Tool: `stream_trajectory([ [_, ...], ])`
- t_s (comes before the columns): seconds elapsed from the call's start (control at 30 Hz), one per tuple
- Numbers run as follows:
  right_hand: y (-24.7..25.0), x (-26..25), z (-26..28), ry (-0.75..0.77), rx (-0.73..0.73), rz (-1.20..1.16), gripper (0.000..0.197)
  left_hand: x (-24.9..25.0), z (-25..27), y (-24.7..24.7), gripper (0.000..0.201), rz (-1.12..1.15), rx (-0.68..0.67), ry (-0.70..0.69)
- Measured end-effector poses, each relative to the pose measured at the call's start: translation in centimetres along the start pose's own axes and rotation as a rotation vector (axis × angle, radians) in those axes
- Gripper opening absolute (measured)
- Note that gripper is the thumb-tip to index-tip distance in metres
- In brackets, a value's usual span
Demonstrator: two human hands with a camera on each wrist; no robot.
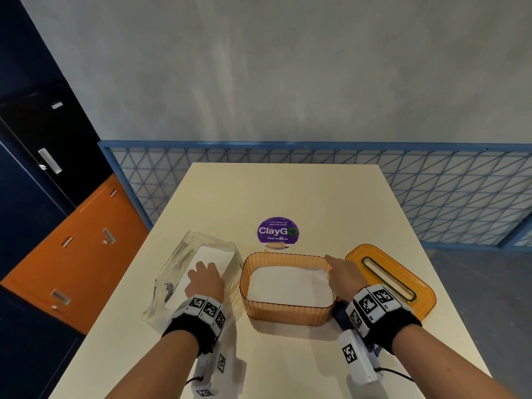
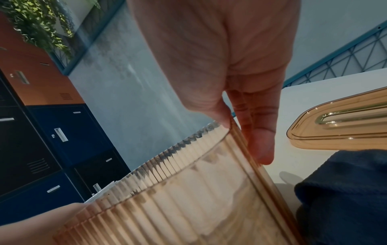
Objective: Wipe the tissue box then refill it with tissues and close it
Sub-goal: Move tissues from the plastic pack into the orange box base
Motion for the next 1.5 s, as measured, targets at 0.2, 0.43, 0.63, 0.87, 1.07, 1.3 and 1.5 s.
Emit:
stream_trajectory([
  [0.2, -0.1, 0.1, -0.1, 0.006, 0.005, 0.013, 0.047, 0.2, -0.1, 0.2, 0.038, -0.049, -0.011, 0.013],
  [0.43, -0.1, 0.1, -0.1, 0.01, -0.001, 0.022, 0.046, -1.6, -1.3, 1.2, 0.032, -0.008, 0.007, 0.019],
  [0.63, 0.0, -0.1, -0.2, 0.006, -0.011, 0.015, 0.043, -2.3, -1.8, 2.2, 0.026, 0.083, 0.059, -0.016],
  [0.87, 0.8, -0.5, -0.1, -0.012, -0.052, 0.031, 0.042, -1.7, -0.8, 3.8, 0.023, 0.033, 0.076, 0.005],
  [1.07, 5.5, -5.6, 0.5, 0.028, 0.059, -0.571, 0.042, -0.1, 1.5, 10.5, 0.014, 0.218, 0.475, -0.138],
  [1.3, 8.5, -10.3, 1.1, -0.181, -0.419, -1.249, 0.057, 3.8, 5.7, 11.4, 0.037, 0.456, 0.67, -0.69],
  [1.5, 9.3, -8.7, 0.4, 0.057, -0.074, -0.682, 0.024, 4.2, 6.9, 7.1, 0.051, 0.578, 0.439, -0.864],
])
Point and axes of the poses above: each hand's wrist, its own z-axis away from the middle knuckle, its own y-axis out of the back of the hand, x = y × z, the point moved 3 cm from there along -z, towards the middle knuckle, and after that the axes turned 9 degrees about x, right-handed, at the moved point
